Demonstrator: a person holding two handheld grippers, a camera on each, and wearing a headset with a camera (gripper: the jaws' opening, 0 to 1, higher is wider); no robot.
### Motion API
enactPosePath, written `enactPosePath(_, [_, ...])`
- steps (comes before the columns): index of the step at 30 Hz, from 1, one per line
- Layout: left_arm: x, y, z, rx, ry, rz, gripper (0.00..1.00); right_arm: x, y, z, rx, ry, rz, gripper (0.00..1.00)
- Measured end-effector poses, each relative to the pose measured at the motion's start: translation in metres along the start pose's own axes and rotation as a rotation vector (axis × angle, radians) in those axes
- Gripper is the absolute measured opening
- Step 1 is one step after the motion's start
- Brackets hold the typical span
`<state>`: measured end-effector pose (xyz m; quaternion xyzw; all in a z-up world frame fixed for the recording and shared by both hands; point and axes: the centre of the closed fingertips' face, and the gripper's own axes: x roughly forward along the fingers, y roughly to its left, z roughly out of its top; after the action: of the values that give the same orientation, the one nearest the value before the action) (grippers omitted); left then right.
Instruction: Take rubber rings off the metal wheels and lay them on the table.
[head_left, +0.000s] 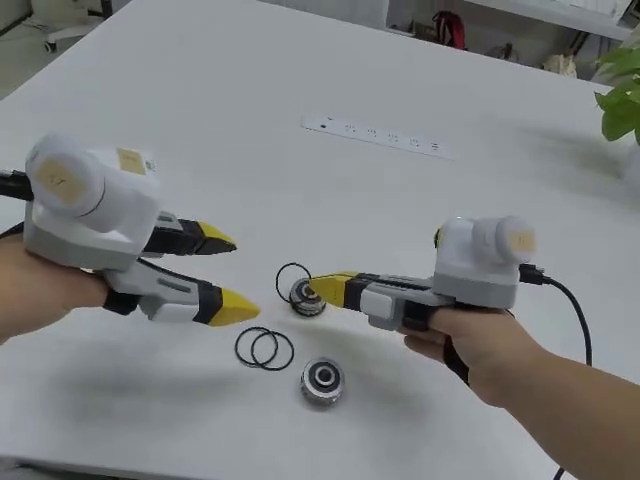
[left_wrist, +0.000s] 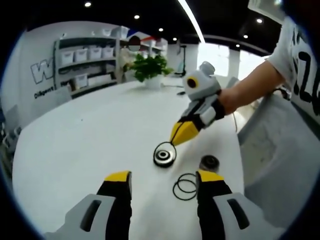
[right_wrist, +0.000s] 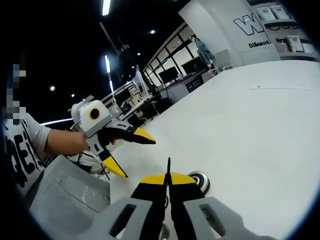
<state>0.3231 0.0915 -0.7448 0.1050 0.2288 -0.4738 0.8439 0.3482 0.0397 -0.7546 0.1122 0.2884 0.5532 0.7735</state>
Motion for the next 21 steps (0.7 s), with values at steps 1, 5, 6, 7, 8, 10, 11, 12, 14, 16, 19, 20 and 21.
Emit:
enactPosePath(1, [-0.002,0.0,-0.001,0.0,0.001,-0.001,0.53,0.001,0.002,0.0,0.001,-0.001,0.004,0.0])
enactPosePath(5, [-0.007,0.0,-0.005,-0.004,0.001,0.001,0.57,0.003,0.008,-0.001,0.0,0.004,0.019,0.0])
enactPosePath(6, [-0.009,0.0,-0.008,-0.006,0.005,0.002,0.58,0.003,0.009,-0.001,0.001,0.004,0.024,0.0])
enactPosePath(7, [-0.01,0.0,-0.01,-0.007,0.008,0.003,0.58,0.003,0.01,-0.001,0.002,0.004,0.027,0.0])
enactPosePath(8, [-0.012,0.001,-0.012,-0.009,0.011,0.005,0.58,0.004,0.012,-0.001,0.002,0.004,0.032,0.0])
enactPosePath(10, [-0.015,0.002,-0.014,-0.012,0.013,0.01,0.59,0.005,0.014,-0.001,0.003,0.007,0.039,0.0])
enactPosePath(11, [-0.016,0.003,-0.014,-0.014,0.011,0.013,0.6,0.006,0.015,-0.001,0.003,0.008,0.043,0.0])
enactPosePath(12, [-0.018,0.003,-0.015,-0.016,0.009,0.016,0.6,0.007,0.016,-0.001,0.003,0.009,0.046,0.0])
enactPosePath(14, [-0.02,0.005,-0.015,-0.021,0.005,0.02,0.61,0.008,0.018,-0.002,0.006,0.008,0.053,0.0])
enactPosePath(16, [-0.024,0.005,-0.016,-0.024,0.002,0.023,0.61,0.009,0.021,-0.003,0.008,0.012,0.064,0.0])
enactPosePath(19, [-0.028,0.006,-0.018,-0.027,0.002,0.027,0.62,0.011,0.025,-0.005,0.009,0.019,0.078,0.0])
enactPosePath(20, [-0.029,0.006,-0.018,-0.029,0.002,0.028,0.63,0.012,0.026,-0.005,0.01,0.019,0.081,0.0])
enactPosePath(21, [-0.031,0.006,-0.019,-0.03,0.003,0.03,0.63,0.012,0.027,-0.006,0.01,0.022,0.086,0.0])
